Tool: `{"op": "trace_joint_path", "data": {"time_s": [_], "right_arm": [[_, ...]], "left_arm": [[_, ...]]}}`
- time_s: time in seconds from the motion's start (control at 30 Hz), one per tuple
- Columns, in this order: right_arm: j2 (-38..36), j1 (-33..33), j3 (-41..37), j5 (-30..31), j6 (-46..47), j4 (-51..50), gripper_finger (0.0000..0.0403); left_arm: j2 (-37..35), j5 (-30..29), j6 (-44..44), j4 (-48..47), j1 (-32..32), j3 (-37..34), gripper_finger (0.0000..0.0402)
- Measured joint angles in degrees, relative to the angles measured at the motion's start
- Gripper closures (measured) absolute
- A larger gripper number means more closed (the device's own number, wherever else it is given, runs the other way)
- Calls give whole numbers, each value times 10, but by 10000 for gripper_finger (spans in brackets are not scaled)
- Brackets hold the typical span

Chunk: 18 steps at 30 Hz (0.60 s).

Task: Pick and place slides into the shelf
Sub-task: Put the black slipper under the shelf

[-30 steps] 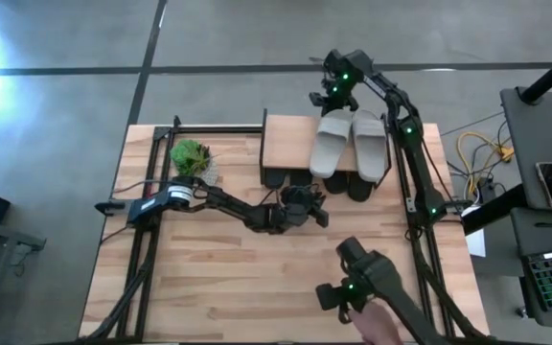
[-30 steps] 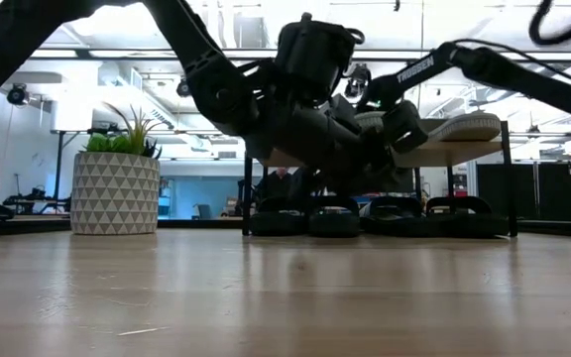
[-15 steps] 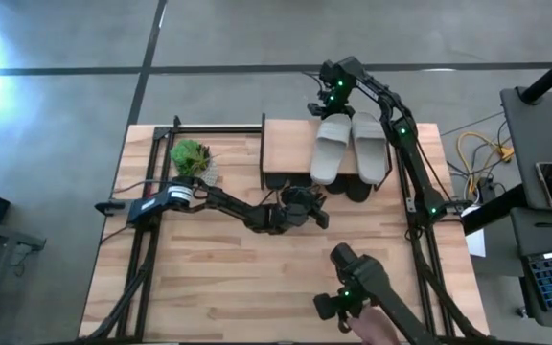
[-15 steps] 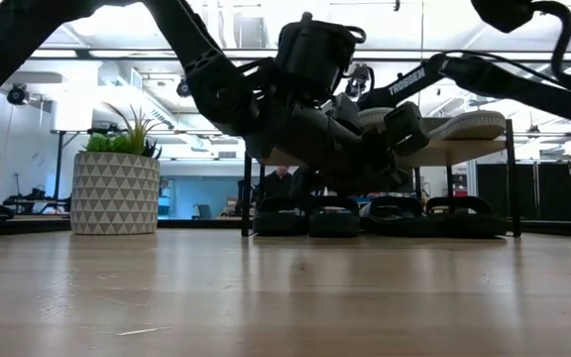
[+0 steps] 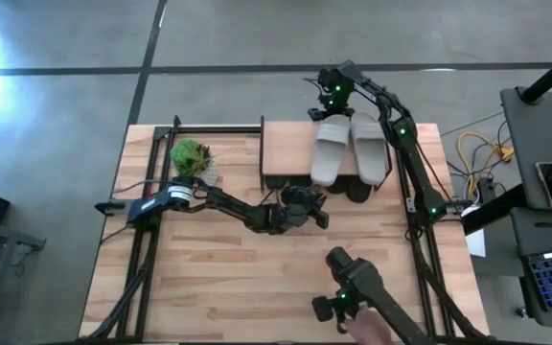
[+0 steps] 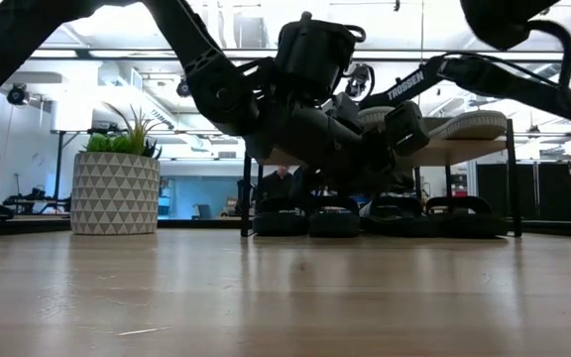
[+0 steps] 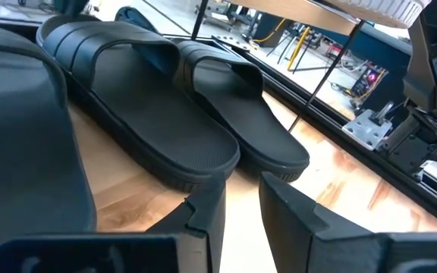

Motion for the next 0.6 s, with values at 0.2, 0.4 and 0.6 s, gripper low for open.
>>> {"op": "trace_joint_path", "data": {"time_s": [0.2, 0.4, 0.6], "right_arm": [[1, 12, -22, -54, -5, 62, 360], [1, 13, -25, -85, 2, 75, 360], [1, 11, -40, -42, -11, 13, 360]], "left_arm": [[0, 0, 26, 1, 0, 0, 334], [0, 0, 27, 1, 0, 0, 334], [0, 0, 27, 1, 0, 0, 334]]}}
